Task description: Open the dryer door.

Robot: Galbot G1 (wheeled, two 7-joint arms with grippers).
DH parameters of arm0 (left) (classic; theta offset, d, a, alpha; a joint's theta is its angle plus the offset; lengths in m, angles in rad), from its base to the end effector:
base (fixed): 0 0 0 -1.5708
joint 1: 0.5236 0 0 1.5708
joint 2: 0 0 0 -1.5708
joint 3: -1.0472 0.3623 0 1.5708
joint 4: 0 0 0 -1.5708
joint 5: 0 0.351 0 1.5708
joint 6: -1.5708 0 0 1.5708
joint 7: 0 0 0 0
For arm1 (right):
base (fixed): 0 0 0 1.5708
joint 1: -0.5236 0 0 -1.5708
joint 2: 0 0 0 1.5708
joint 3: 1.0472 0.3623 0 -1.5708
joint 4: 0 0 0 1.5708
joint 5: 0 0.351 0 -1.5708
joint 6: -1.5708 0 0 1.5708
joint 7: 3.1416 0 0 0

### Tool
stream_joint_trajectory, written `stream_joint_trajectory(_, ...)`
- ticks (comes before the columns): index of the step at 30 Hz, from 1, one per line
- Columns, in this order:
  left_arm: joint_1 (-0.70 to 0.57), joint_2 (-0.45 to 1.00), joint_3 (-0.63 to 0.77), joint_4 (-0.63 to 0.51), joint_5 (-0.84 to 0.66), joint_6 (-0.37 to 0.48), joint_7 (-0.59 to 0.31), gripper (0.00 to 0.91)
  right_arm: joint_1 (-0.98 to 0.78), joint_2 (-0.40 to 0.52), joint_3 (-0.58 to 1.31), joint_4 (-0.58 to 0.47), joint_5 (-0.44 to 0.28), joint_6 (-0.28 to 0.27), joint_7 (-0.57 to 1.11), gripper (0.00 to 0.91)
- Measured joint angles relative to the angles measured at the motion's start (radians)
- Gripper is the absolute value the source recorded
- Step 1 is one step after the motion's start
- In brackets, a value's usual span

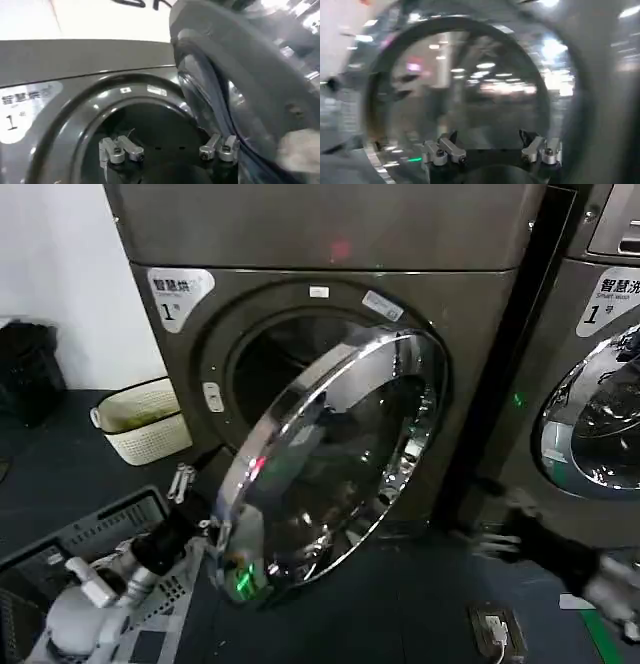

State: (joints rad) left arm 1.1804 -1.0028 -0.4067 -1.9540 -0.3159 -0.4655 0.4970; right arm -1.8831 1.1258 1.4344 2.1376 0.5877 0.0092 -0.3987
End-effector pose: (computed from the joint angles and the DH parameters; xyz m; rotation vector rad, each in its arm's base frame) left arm 0.2919 0.0923 -0.2562 1.0337 2.3263 0.3785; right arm 0.0800 -0.2860 -0.1724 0.0042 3.0804 -0.5018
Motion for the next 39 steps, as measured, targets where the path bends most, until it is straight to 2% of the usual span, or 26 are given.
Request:
stream_joint_trajectory(7, -0.061, -0.006, 0.1, 0.027, 0.007, -0.001, -0.005, 0.907, 0.017, 0.156, 0.124, -0.089, -0.098, 0.005, 0.189, 0.907)
stream_joint_trajectory(11, -0.103, -0.014, 0.154, 0.048, 0.011, 0.001, -0.021, 0.907, 0.027, 0.208, 0.182, -0.145, -0.152, -0.011, 0.281, 0.907)
stream_joint_trajectory(15, -0.148, -0.03, 0.213, 0.071, 0.019, 0.005, -0.03, 0.907, 0.036, 0.234, 0.243, -0.205, -0.186, -0.016, 0.4, 0.907)
stream_joint_trajectory(20, -0.211, -0.051, 0.283, 0.102, 0.03, 0.011, -0.039, 0.907, 0.032, 0.271, 0.303, -0.259, -0.212, 0.026, 0.537, 0.907)
stream_joint_trajectory(26, -0.281, -0.091, 0.383, 0.137, 0.056, 0.02, -0.049, 0.907, 0.037, 0.306, 0.37, -0.304, -0.264, 0.034, 0.666, 0.907)
stream_joint_trajectory(32, -0.359, -0.145, 0.478, 0.182, 0.075, 0.028, -0.059, 0.907, 0.031, 0.314, 0.433, -0.365, -0.271, 0.029, 0.728, 0.907)
stream_joint_trajectory(39, -0.432, -0.215, 0.566, 0.242, 0.1, 0.029, -0.068, 0.907, 0.046, 0.313, 0.495, -0.425, -0.315, 0.022, 0.742, 0.907)
